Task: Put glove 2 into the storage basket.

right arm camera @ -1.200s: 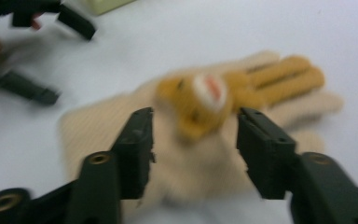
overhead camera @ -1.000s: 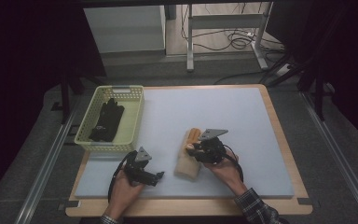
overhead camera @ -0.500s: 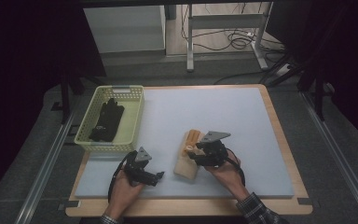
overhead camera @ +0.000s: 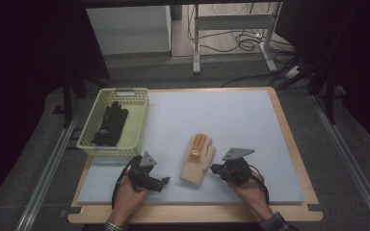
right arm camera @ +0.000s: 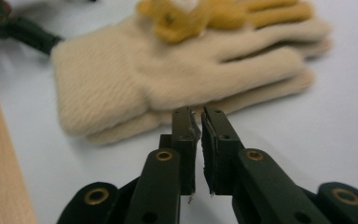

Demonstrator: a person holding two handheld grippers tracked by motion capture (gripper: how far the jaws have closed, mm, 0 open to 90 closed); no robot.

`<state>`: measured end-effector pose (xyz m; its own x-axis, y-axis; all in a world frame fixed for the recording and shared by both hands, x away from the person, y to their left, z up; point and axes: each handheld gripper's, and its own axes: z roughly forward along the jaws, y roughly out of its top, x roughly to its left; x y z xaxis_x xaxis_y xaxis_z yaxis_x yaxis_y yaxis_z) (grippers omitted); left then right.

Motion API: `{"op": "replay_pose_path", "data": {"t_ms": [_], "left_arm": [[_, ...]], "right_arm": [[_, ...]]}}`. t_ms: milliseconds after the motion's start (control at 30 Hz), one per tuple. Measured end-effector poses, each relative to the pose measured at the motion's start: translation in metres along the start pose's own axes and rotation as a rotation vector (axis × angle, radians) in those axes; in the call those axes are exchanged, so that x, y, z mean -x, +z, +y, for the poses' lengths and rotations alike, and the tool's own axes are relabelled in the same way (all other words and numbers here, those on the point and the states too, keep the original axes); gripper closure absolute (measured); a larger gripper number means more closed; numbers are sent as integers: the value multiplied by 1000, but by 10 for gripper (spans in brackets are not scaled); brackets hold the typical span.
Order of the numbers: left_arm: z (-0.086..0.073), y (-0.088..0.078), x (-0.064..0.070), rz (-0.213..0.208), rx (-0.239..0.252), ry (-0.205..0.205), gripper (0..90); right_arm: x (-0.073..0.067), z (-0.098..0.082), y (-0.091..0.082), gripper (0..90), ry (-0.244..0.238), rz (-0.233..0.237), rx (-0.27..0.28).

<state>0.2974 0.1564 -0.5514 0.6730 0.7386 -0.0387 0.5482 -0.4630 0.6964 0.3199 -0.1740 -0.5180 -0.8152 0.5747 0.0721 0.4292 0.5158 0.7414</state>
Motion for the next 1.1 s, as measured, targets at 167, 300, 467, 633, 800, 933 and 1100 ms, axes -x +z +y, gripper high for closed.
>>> {"op": "replay_pose_path", "data": {"t_ms": [167,300,467,633,800,933,1100], "left_arm": [[0,0,0,0,0,-1,6],[0,0,0,0,0,0,6],[0,0,0,0,0,-1,6],[0,0,0,1,2,-1,9],[-1,-2,0,3,3,-5,28],[-4,-5,-1,4,-2,-1,23],[-9,-9,-6,6,-4,-7,15]], "right_arm": [[-8,-3,11,835,-29,10,-13],[-12,-5,18,834,-39,11,-21],[-14,-3,21,834,-48,11,-17],[-16,3,29,833,-50,13,-11],[-20,10,39,832,-57,15,-10],[-22,16,47,832,-60,16,-8],[-24,22,55,832,-67,7,-6]]}}
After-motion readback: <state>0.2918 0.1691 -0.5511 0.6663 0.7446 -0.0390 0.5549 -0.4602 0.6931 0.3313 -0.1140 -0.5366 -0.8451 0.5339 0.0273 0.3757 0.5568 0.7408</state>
